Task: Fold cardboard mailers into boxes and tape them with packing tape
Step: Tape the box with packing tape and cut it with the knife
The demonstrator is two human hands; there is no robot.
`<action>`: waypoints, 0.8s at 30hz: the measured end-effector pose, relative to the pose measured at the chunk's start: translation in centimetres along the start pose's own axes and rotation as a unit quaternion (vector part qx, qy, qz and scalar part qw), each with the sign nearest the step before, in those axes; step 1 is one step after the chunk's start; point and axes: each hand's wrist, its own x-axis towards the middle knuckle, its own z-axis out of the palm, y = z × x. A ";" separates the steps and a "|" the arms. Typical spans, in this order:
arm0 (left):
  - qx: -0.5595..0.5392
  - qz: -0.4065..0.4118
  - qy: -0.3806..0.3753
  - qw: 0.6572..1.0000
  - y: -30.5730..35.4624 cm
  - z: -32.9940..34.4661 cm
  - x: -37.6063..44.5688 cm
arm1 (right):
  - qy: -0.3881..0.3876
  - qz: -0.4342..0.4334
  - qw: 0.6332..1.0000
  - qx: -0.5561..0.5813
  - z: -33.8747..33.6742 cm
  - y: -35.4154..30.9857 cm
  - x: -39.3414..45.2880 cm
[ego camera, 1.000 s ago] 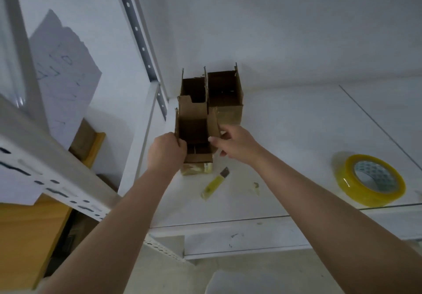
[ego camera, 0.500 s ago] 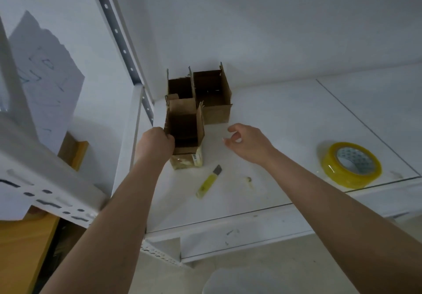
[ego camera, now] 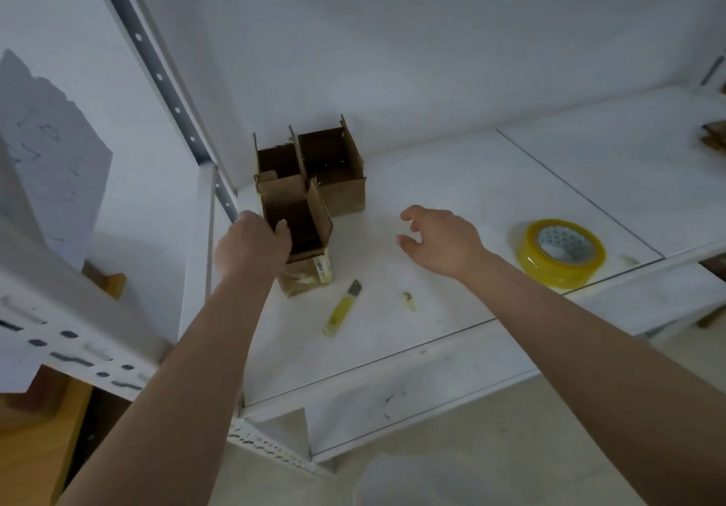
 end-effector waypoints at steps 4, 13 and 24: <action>0.005 0.113 0.079 0.990 4.0 -1.3 -1.5 | 0.044 -0.006 0.997 -0.059 -1.2 1.6 -1.2; -0.042 0.364 -0.005 0.930 17.7 2.7 -9.6 | 0.080 0.059 0.991 -0.088 -7.0 12.1 -6.8; -0.064 0.540 -0.033 0.839 42.6 6.5 -24.2 | 0.125 0.185 0.965 -0.138 -17.6 32.9 -19.4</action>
